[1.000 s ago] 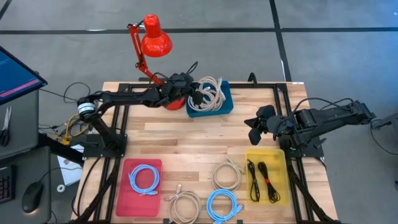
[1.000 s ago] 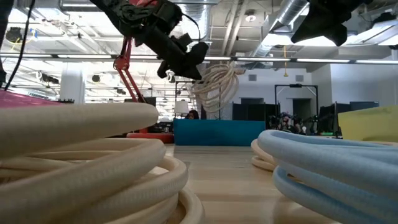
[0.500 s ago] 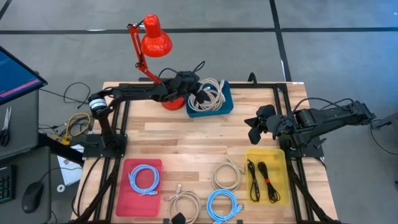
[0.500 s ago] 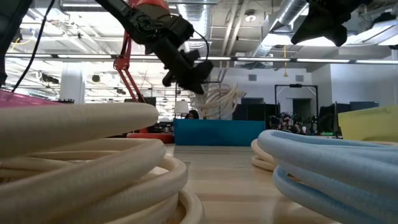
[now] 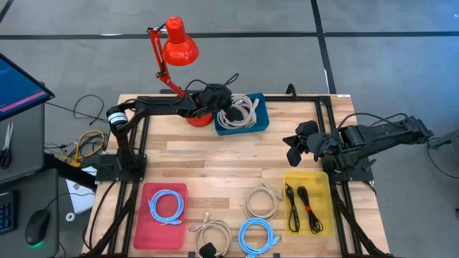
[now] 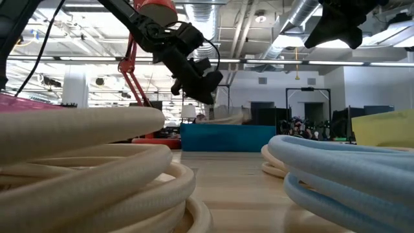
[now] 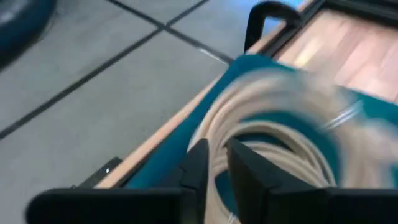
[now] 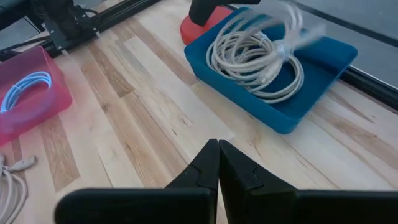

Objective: Sort HDMI cables
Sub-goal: Put the brown HDMI cable into the blue bin, then put the blue HDMI cable into the red bin

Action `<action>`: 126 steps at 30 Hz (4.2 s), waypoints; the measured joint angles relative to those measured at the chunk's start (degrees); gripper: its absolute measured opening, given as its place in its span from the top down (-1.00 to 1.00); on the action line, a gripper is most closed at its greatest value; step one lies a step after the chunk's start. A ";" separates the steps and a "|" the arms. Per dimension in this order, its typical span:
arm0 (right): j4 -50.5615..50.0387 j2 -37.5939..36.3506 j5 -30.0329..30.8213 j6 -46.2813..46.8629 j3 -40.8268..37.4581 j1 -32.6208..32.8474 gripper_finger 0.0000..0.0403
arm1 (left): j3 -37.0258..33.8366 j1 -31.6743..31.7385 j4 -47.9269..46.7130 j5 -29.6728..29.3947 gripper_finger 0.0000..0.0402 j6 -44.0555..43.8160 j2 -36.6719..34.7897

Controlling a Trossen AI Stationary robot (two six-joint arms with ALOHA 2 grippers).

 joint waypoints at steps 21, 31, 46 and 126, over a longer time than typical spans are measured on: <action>0.67 0.00 -0.58 -0.09 0.00 0.03 1.00 | -0.07 -8.41 -7.21 15.99 0.83 6.00 -22.04; 6.19 0.00 -7.50 -0.14 0.00 0.16 1.00 | -0.04 -15.38 -26.07 15.77 0.97 4.56 -36.42; 10.35 3.55 -22.80 0.02 2.88 4.57 1.00 | -14.87 -24.19 -23.43 12.76 0.98 -7.74 -50.33; -2.76 65.01 -38.24 36.52 33.68 21.86 -0.09 | -27.36 -29.97 -12.21 9.55 0.96 -13.68 -56.41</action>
